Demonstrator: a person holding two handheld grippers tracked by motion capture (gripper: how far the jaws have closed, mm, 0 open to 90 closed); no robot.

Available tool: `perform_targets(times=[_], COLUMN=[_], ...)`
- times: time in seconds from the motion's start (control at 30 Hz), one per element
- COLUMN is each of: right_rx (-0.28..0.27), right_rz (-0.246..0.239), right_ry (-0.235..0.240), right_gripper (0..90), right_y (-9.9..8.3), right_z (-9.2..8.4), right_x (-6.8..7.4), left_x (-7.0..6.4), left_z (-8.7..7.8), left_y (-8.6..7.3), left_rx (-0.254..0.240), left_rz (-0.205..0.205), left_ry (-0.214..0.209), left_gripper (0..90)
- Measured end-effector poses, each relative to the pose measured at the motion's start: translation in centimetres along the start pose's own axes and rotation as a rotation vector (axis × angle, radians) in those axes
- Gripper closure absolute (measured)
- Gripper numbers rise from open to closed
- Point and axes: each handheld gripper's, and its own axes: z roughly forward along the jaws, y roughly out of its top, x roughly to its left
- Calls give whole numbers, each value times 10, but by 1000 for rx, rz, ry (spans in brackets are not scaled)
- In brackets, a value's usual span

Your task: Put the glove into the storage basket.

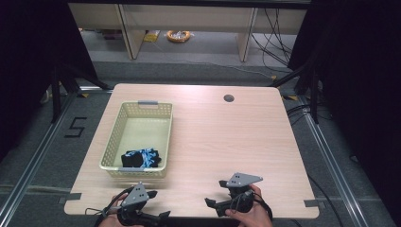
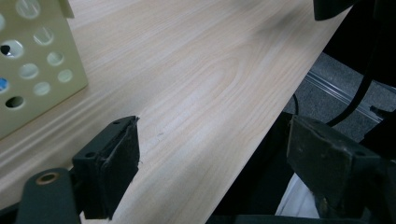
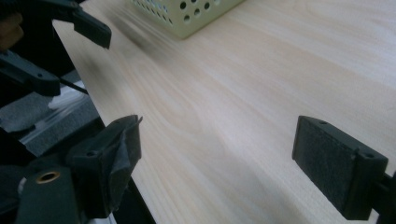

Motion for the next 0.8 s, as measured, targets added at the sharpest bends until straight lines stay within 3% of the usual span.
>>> perform_targets(times=[0.03, 0.1, 0.17, 0.2, 0.23, 0.27, 0.33, 0.4, 0.43, 0.47, 0.57, 0.6, 0.63, 0.7, 0.73, 0.77, 0.8], right_rx=[1, 17, 15, 29, 24, 40, 55, 64, 75, 71, 69, 77, 79, 90, 90, 89, 91], right_rz=[-19, -28, -47, -47, -54, -49, -61, -72, -32, -69, -76, -74, -74, -72, -76, -80, -81], right_ry=[-13, 5, -5, -21, -9, -19, -31, -20, -29, -27, -29, -34, -38, -36, -39, -41, -43], right_gripper=[163, 163, 163, 164, 164, 165, 165, 165, 166, 166, 166, 166, 166, 166, 166, 166, 166], right_y=[-1, -4, -5, -7, -8, -8, -11, -12, -13, -13, -13, -14, -14, -14, -14, -14, -14], right_z=[1, 3, 3, 3, 5, 4, 5, 7, 6, 7, 7, 8, 8, 7, 8, 8, 8], right_x=[0, 0, 0, 2, 2, 3, 4, 4, 8, 6, 6, 5, 5, 5, 5, 5, 4], left_x=[3, 2, 3, 3, 3, 4, 4, 4, 4, 4, 3, 5, 3, 5, 7, 8, 7], left_z=[-2, -1, -1, -1, -2, -2, -2, -1, -1, -3, 0, -1, -1, 0, -2, -1, -1], left_y=[0, -2, -2, -4, -4, -4, -5, -7, -7, -6, -8, -7, -8, -8, -7, -7, -8], left_rx=[28, 3, -2, -12, -1, 0, 31, 27, 31, 50, 6, 35, 23, 16, 48, 45, 48], left_rz=[40, 19, 33, 14, 10, 28, 18, 27, 31, 34, 25, 49, 2, 18, 36, 45, 18], left_ry=[7, 9, 5, 9, 10, 17, 10, 37, 38, 21, 21, 36, 17, 15, 22, 31, 33], left_gripper=[156, 151, 151, 152, 151, 152, 152, 152, 152, 153, 153, 153, 153, 153, 153, 153, 153])
